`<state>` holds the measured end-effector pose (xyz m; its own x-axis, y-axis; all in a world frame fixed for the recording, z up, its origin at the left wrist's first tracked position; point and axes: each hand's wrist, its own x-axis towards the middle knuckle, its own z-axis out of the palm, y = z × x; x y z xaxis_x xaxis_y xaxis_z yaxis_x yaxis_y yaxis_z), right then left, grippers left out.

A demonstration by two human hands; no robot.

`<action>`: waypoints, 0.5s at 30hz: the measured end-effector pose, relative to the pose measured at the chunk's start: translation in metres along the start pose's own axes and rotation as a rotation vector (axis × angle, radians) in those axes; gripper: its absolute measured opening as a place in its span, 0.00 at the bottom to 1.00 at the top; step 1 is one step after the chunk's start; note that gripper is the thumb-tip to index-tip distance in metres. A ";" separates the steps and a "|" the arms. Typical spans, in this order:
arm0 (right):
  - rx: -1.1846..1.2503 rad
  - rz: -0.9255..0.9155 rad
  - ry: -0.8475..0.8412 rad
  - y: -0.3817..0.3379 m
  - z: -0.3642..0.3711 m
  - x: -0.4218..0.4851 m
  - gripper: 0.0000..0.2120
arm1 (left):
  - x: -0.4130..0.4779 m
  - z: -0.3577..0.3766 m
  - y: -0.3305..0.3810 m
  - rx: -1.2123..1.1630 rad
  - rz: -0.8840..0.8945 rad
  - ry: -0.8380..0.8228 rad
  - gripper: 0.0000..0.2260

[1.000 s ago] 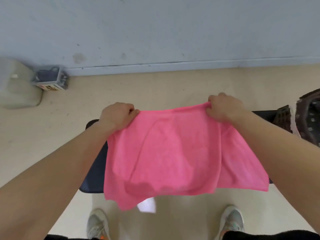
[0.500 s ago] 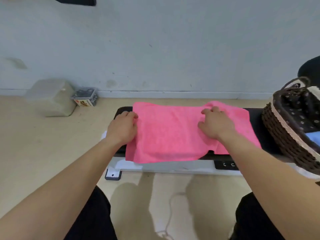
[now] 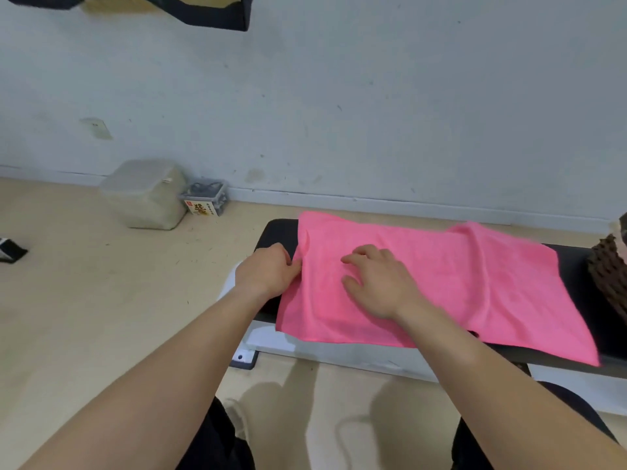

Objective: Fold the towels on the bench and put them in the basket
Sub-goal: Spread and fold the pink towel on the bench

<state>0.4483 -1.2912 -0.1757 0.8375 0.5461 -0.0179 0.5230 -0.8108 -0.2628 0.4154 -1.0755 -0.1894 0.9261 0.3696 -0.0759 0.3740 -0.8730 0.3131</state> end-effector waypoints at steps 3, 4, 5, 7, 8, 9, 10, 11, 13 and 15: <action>-0.002 -0.036 0.009 -0.005 0.012 0.019 0.26 | 0.012 -0.001 0.000 -0.006 0.013 -0.041 0.14; 0.008 -0.045 -0.005 -0.006 0.016 0.024 0.28 | 0.016 -0.001 -0.003 -0.015 0.004 -0.049 0.13; 0.015 -0.054 -0.033 -0.008 0.021 0.028 0.30 | 0.018 -0.003 -0.006 -0.018 -0.010 -0.052 0.14; 0.008 -0.081 -0.091 -0.012 0.027 0.036 0.33 | 0.020 -0.012 -0.014 -0.006 -0.069 -0.032 0.13; -0.004 -0.098 -0.111 -0.015 0.030 0.040 0.34 | 0.022 -0.017 -0.019 0.002 -0.110 -0.015 0.13; -0.019 -0.112 -0.128 -0.019 0.033 0.043 0.35 | 0.023 -0.022 -0.026 0.012 -0.152 -0.004 0.11; -0.039 -0.121 -0.143 -0.022 0.037 0.045 0.35 | 0.023 -0.026 -0.032 0.021 -0.188 -0.004 0.10; -0.063 -0.126 -0.155 -0.024 0.040 0.046 0.36 | 0.022 -0.028 -0.037 0.025 -0.215 -0.012 0.10; -0.097 -0.128 -0.166 -0.028 0.046 0.047 0.35 | 0.020 -0.028 -0.043 0.023 -0.237 -0.034 0.09; -0.102 -0.125 -0.163 -0.032 0.050 0.048 0.35 | 0.019 -0.024 -0.042 0.013 -0.211 -0.016 0.09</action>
<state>0.4635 -1.2283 -0.2161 0.7328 0.6638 -0.1494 0.6414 -0.7472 -0.1738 0.4158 -1.0239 -0.1812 0.8277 0.5396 -0.1540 0.5604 -0.7806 0.2768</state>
